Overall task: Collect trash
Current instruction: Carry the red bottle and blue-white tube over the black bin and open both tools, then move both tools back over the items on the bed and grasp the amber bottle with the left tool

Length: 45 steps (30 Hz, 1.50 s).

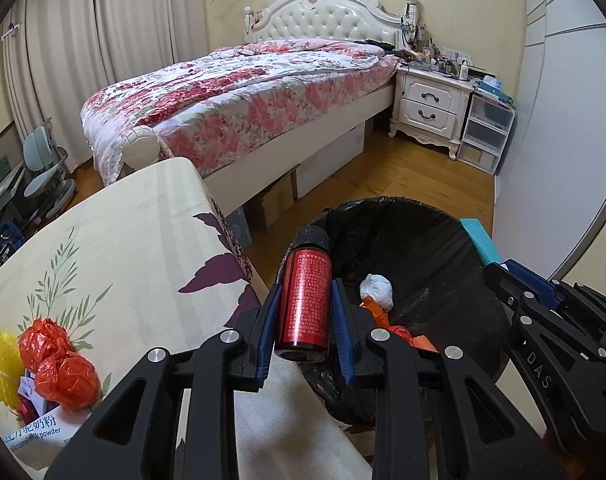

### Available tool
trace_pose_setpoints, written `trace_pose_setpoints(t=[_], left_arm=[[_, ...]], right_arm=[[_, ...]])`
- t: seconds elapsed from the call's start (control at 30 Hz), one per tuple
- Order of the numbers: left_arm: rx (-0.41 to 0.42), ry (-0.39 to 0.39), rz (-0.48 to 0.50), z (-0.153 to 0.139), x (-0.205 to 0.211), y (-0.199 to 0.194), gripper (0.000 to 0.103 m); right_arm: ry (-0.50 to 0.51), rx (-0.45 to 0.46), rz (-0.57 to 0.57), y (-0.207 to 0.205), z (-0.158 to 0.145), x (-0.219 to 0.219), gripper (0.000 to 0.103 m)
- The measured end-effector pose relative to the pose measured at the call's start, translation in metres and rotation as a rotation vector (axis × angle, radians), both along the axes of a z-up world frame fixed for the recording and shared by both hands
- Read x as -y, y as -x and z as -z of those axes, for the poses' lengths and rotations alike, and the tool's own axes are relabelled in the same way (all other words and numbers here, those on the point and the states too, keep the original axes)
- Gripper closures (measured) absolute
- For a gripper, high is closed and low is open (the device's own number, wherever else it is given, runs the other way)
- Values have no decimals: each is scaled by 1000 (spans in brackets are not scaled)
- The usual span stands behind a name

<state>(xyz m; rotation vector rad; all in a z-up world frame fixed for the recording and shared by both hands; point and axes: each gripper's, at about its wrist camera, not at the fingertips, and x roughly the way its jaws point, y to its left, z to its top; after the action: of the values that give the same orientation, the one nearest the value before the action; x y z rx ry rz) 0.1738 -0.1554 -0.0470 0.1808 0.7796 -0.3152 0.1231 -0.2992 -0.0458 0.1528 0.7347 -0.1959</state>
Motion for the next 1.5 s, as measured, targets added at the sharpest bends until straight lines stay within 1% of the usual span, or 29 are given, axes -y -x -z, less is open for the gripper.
trace_pose_setpoints(t=[0.1, 0.17, 0.2, 0.23, 0.27, 0.33, 0.37, 0.4, 0.43, 0.5, 0.53, 0.57, 0.63, 0.7, 0.77, 0.8, 1.07, 1.27, 1.5], left_arm=[[0, -3, 3, 2, 2, -2, 75], [-5, -3, 3, 2, 3, -3, 70], [-4, -1, 3, 2, 3, -3, 63], [0, -1, 3, 2, 3, -2, 57], [5, -4, 3, 1, 4, -2, 54], [10, -7, 1, 0, 5, -2, 44], [11, -7, 0, 0, 4, -2, 42], [13, -7, -4, -1, 3, -2, 38], [16, -7, -9, -1, 1, -1, 32], [20, -2, -18, -3, -2, -1, 30], [17, 1, -22, -4, -3, -1, 29], [14, 7, -27, -5, -6, 0, 28], [11, 17, -36, -9, -11, 2, 25], [12, 19, -42, -12, -16, 7, 24], [16, 19, -48, -15, -22, 15, 23], [15, 20, -51, -16, -26, 18, 23], [5, 35, -90, -19, -59, 52, 23], [23, 42, -122, -26, -82, 75, 23], [41, 59, -181, -35, -126, 104, 23]], right_arm=[[0, -1, 6, -2, 1, 2, 84], [1, 3, 15, -2, 2, 2, 80], [3, 4, 18, -2, 2, 2, 77], [5, 4, 22, -2, 2, 2, 77], [6, 3, 23, -2, 2, 2, 76], [9, 3, 28, -1, 2, 2, 75], [10, 3, 32, -1, 2, 3, 75], [10, 3, 34, 0, 1, 3, 74], [11, 5, 37, 0, 1, 4, 70], [16, 10, 43, 1, -1, 4, 62], [19, 12, 45, 2, -2, 3, 61], [20, 13, 45, 3, -3, 3, 60], [22, 14, 45, 5, -5, 1, 51], [27, 18, 39, 7, -8, -2, 49], [30, 21, 31, 11, -11, -5, 44], [30, 22, 24, 13, -12, -8, 44], [40, 9, -35, 32, -14, -36, 43], [25, -9, -73, 49, -12, -56, 43], [26, -8, -135, 64, -16, -83, 43]])
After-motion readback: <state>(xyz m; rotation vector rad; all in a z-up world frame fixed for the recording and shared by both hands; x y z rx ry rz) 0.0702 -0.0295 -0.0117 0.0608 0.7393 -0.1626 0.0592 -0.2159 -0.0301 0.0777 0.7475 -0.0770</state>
